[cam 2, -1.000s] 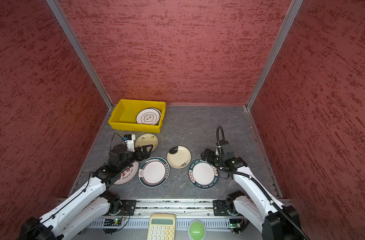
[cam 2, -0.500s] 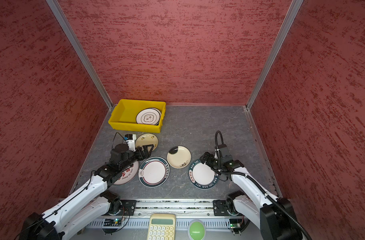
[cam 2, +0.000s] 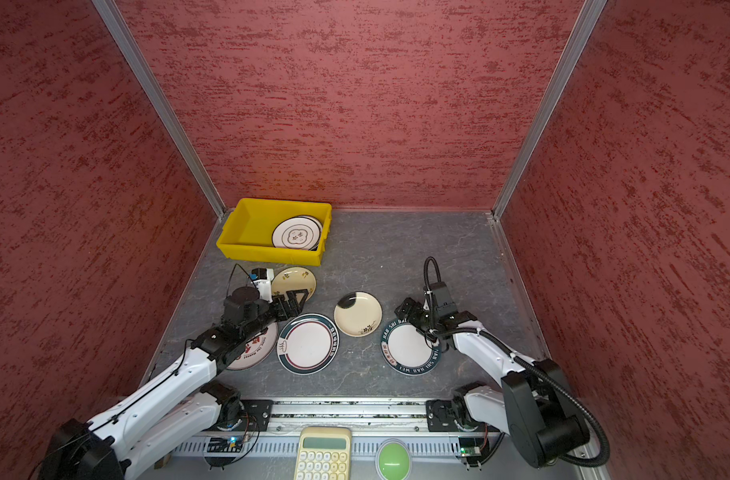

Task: Place the plates into the plastic bin on the countertop
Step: 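Pull the left gripper back from the bin while right moves toward the green-rimmed plate, then lower the right gripper onto the edge of the green-rimmed HAO SHI HAO WEI plate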

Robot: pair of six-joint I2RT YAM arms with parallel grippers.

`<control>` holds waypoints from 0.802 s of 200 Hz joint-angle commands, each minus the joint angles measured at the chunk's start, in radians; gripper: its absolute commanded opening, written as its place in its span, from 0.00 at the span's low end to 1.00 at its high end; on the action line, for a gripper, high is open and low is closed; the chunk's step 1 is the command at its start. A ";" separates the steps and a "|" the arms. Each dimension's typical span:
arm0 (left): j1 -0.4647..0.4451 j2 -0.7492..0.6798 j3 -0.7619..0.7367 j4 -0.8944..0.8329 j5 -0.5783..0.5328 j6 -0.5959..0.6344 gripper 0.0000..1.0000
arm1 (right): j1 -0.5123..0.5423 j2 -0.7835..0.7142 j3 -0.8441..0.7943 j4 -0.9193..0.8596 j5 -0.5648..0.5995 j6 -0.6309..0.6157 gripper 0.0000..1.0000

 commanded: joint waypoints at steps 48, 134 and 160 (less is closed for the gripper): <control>-0.001 0.000 0.012 0.005 -0.027 0.007 0.99 | -0.005 0.138 0.092 0.102 0.043 -0.010 0.99; -0.002 -0.007 0.021 -0.018 -0.045 0.016 0.99 | -0.005 0.355 0.222 0.216 -0.061 -0.035 0.99; -0.001 -0.007 0.022 -0.019 -0.048 0.018 0.99 | -0.005 0.397 0.268 0.216 -0.072 -0.049 0.99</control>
